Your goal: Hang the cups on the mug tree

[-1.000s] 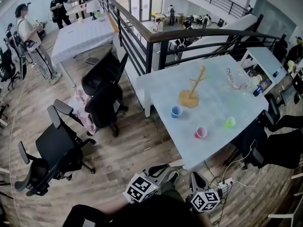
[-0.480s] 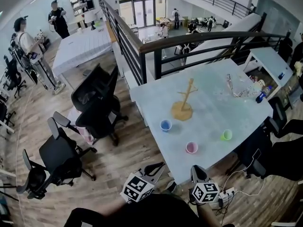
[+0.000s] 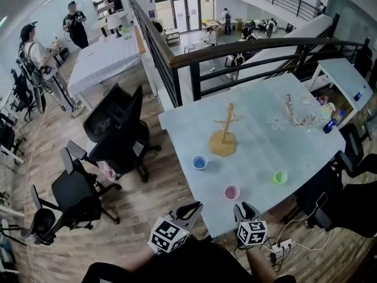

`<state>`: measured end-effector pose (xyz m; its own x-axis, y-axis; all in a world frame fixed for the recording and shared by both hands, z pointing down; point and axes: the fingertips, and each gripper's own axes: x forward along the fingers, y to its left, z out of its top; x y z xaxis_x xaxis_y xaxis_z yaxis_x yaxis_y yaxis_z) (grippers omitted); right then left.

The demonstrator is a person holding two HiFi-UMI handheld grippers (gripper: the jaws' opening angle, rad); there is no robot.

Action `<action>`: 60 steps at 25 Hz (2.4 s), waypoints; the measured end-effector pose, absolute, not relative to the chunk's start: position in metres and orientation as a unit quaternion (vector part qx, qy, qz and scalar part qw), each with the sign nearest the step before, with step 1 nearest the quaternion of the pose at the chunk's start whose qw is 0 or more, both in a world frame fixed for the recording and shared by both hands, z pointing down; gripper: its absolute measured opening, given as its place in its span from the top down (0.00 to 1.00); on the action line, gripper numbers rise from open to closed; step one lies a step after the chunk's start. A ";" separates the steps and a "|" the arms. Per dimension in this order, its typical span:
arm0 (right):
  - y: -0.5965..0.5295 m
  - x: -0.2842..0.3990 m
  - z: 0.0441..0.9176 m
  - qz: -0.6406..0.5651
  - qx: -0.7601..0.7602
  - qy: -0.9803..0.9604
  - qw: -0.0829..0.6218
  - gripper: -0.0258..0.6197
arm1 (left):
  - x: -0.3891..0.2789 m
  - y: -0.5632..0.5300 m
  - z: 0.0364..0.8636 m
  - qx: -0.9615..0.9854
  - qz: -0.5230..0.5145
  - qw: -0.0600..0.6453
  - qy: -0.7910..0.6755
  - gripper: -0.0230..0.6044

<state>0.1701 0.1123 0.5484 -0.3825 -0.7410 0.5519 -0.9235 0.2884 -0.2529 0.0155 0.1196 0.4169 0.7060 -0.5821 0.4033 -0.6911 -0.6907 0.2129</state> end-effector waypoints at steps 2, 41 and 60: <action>0.113 0.176 0.564 0.287 0.528 -0.779 0.178 0.71 | 0.017 0.119 0.422 0.905 0.157 0.184 -0.349 0.91; 0.007 0.141 0.675 0.201 0.516 -0.769 0.319 0.55 | 0.024 0.006 0.478 0.928 0.181 0.215 -0.243 0.91; -0.041 0.184 0.591 0.150 0.559 -0.741 0.340 0.56 | 0.033 -0.023 0.466 0.934 0.153 0.221 -0.235 0.91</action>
<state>0.1843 -0.0406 0.5905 -0.1431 -0.7264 0.6722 -0.9306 0.3299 0.1583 0.0335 -0.0232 0.4657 0.8428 -0.3709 0.3900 -0.5063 -0.7920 0.3412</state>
